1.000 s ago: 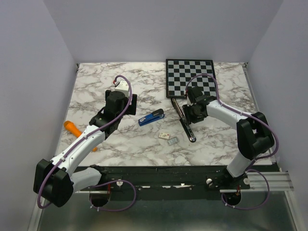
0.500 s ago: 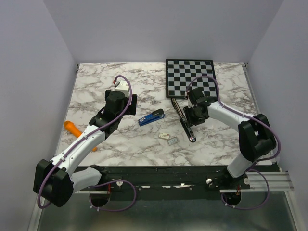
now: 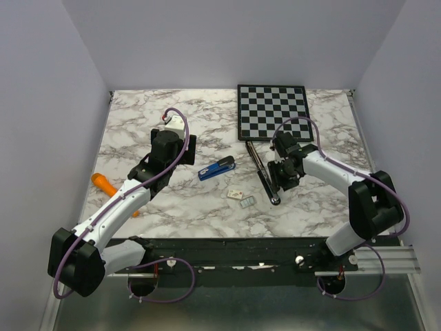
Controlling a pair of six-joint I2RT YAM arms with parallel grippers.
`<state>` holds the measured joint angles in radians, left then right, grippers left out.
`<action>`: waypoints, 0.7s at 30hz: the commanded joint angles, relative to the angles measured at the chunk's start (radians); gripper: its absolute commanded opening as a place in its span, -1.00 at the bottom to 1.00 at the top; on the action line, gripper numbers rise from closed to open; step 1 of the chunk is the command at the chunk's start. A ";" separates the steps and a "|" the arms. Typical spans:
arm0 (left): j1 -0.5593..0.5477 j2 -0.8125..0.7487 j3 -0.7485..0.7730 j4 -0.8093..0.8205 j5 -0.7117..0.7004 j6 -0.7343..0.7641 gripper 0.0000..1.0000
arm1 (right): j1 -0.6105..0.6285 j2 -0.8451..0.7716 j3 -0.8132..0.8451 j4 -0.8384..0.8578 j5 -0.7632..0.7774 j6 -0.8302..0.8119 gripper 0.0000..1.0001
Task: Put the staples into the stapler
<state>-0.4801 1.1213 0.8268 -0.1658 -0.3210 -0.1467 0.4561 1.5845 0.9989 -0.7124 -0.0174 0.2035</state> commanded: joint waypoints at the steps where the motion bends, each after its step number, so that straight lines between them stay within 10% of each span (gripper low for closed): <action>1: -0.005 -0.020 0.002 -0.003 0.017 -0.002 0.97 | 0.003 -0.041 -0.045 -0.085 -0.027 0.031 0.04; 21: -0.005 -0.034 -0.026 0.040 0.220 -0.025 0.97 | 0.004 0.100 0.276 -0.004 -0.065 0.000 0.49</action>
<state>-0.4801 1.1145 0.8223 -0.1581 -0.2039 -0.1501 0.4564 1.5993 1.2091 -0.7559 -0.0566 0.2089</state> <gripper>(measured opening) 0.988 0.746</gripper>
